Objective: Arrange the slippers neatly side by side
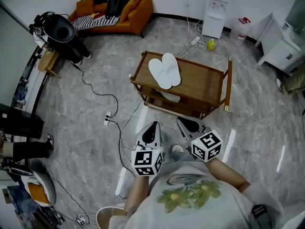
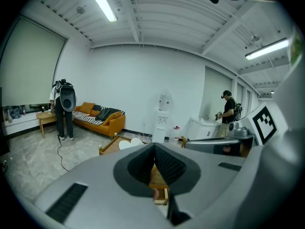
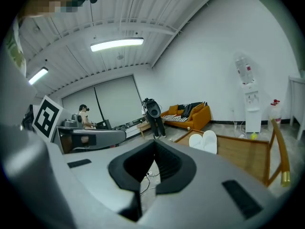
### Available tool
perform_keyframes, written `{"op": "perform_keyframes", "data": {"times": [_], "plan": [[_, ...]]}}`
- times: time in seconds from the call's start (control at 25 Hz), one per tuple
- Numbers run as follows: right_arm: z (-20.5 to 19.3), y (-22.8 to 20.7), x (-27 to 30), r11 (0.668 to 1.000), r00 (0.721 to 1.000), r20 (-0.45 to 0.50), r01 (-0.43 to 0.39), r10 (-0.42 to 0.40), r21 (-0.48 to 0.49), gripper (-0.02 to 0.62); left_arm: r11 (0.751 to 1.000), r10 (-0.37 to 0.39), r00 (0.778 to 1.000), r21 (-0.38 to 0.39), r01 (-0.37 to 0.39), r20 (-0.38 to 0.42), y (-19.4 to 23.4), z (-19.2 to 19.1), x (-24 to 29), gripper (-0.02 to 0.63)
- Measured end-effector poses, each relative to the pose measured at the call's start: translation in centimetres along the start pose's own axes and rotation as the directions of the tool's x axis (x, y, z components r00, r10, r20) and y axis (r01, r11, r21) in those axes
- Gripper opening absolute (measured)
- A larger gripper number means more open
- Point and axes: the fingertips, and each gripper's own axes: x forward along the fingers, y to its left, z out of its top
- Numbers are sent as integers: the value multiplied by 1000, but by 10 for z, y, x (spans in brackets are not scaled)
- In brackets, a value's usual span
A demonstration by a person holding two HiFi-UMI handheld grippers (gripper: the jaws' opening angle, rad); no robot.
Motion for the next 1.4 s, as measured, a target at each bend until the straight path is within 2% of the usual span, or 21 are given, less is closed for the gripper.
{"op": "perform_keyframes", "data": {"times": [0.32, 0.88, 1.0, 1.2, 1.4], "plan": [[12, -28, 52, 999, 999, -32, 32, -32, 9, 6, 999, -53, 998, 7, 53, -31, 34, 16, 55, 15], [56, -91, 192, 993, 993, -39, 113, -111, 45, 15, 996, -84, 994, 22, 86, -74, 151, 63, 167, 15], [58, -103, 208, 988, 990, -52, 138, -134, 72, 37, 991, -122, 988, 38, 126, -100, 156, 65, 186, 15], [53, -118, 236, 979, 983, -107, 163, -151, 120, 128, 985, -166, 976, 23, 171, -140, 171, 65, 213, 15], [47, -135, 254, 967, 973, -133, 209, -190, 147, 152, 977, -204, 964, 25, 211, -169, 183, 63, 237, 15]]}}
